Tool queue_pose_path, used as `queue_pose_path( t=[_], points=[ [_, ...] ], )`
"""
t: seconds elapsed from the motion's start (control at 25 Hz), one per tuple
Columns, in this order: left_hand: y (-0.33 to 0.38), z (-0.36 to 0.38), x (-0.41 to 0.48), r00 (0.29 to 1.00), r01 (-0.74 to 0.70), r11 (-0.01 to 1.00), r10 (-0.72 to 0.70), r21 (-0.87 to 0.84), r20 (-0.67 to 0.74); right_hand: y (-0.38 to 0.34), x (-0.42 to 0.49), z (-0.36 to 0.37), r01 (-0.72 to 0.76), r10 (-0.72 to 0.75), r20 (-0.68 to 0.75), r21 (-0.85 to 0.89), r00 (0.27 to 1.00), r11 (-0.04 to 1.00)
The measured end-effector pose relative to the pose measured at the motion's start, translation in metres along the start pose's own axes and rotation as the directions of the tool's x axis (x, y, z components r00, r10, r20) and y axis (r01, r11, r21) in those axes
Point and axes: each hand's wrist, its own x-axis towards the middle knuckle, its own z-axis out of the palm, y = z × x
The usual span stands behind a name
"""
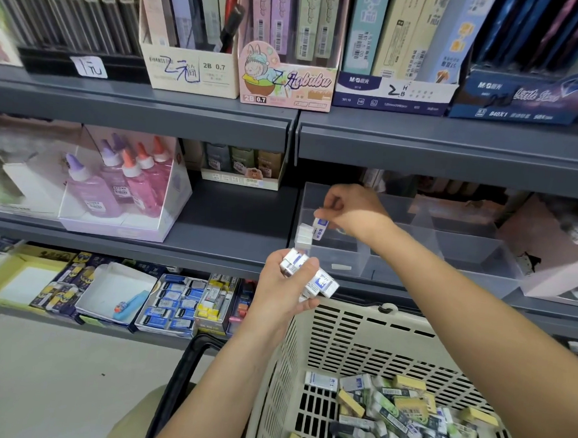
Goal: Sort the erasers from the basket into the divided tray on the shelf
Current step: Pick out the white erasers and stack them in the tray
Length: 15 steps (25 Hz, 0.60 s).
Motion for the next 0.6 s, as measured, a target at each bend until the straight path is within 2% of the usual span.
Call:
queue_pose_path(
  t=[0.2,0.36,0.4,0.44,0.52,0.6],
  points=[
    [0.0,-0.001,0.002,1.0,0.012,1.0,-0.012,-0.006,0.001,-0.007,-0.001,0.019,0.011,-0.005,0.194,-0.028,0.981,1.0],
    [0.0,-0.001,0.002,1.0,0.019,0.999,-0.019,0.027,0.011,-0.006,-0.006,0.017,-0.04,0.002,0.319,0.115,0.948,0.993],
    [0.001,-0.001,0.002,1.0,0.022,0.999,-0.023,0.028,0.014,-0.005,-0.008,0.014,-0.039,0.003,0.33,0.102,0.944,0.994],
    [0.001,-0.001,0.003,0.999,0.027,0.999,-0.027,0.024,0.019,-0.004,-0.011,0.01,-0.016,-0.001,0.303,0.054,0.953,0.998],
    [0.003,-0.001,0.003,0.999,0.033,0.999,-0.033,0.012,0.031,-0.003,-0.024,0.002,0.045,-0.043,0.144,-0.012,0.989,0.999],
    [0.003,-0.001,0.003,0.999,0.024,1.0,-0.024,-0.002,0.027,-0.003,-0.046,-0.005,0.098,-0.1,0.035,0.062,0.994,0.993]
  ],
)
